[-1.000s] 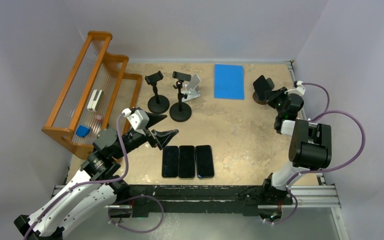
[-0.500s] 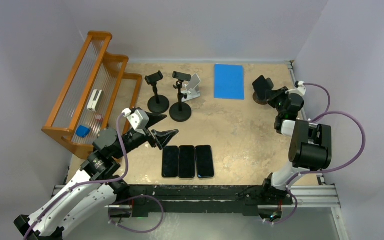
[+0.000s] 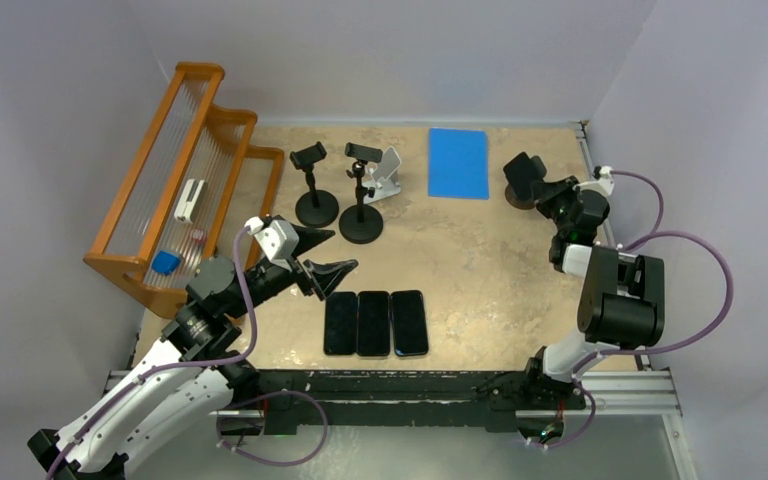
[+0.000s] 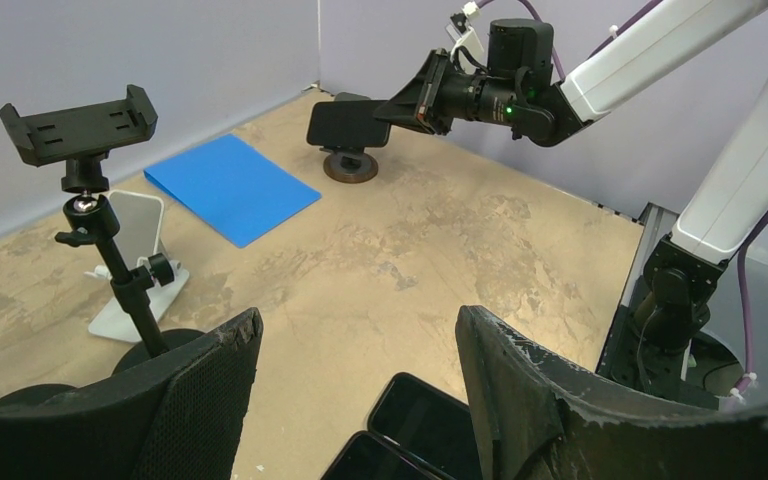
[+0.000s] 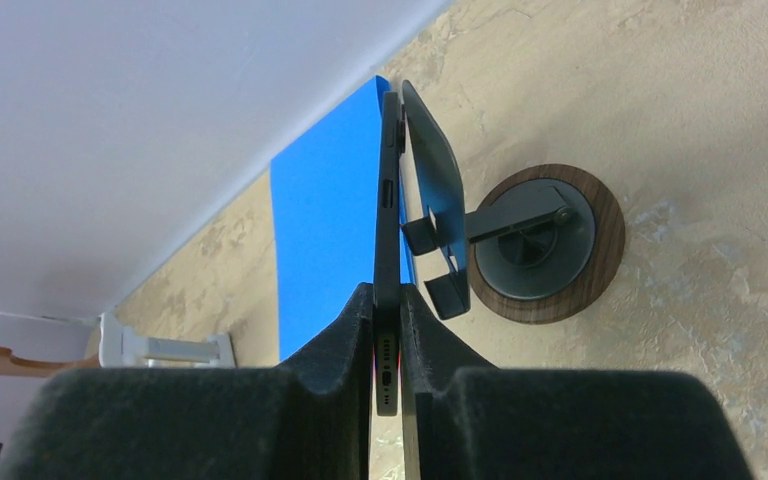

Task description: Remove the phone from the phone stand

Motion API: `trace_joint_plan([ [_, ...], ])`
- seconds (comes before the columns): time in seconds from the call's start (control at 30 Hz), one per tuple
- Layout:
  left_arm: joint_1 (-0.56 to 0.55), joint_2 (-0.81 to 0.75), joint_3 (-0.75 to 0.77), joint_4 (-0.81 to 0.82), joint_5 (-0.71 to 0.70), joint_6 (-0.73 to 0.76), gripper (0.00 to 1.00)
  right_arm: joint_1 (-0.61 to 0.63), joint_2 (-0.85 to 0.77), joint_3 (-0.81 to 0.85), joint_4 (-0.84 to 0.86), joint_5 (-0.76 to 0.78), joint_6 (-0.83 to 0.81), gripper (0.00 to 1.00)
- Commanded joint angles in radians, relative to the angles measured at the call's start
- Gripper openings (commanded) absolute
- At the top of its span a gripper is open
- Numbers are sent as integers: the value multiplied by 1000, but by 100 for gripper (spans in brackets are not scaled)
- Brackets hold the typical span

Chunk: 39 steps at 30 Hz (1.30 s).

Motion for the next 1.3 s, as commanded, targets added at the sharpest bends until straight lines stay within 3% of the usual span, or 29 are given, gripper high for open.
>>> trace_joint_plan([
  [0.0, -5, -3, 16, 42, 7, 13, 69, -4, -63, 1, 97, -11, 36, 0],
  [0.3, -7, -7, 16, 42, 7, 13, 69, -4, -98, -20, 111, -14, 72, 0],
  [0.77, -13, -11, 18, 40, 0, 14, 69, 26, -225, -83, 213, -57, 278, 0],
  [1.27, -12, -8, 23, 19, -76, 16, 68, 218, -460, -168, 183, -12, 411, 0],
])
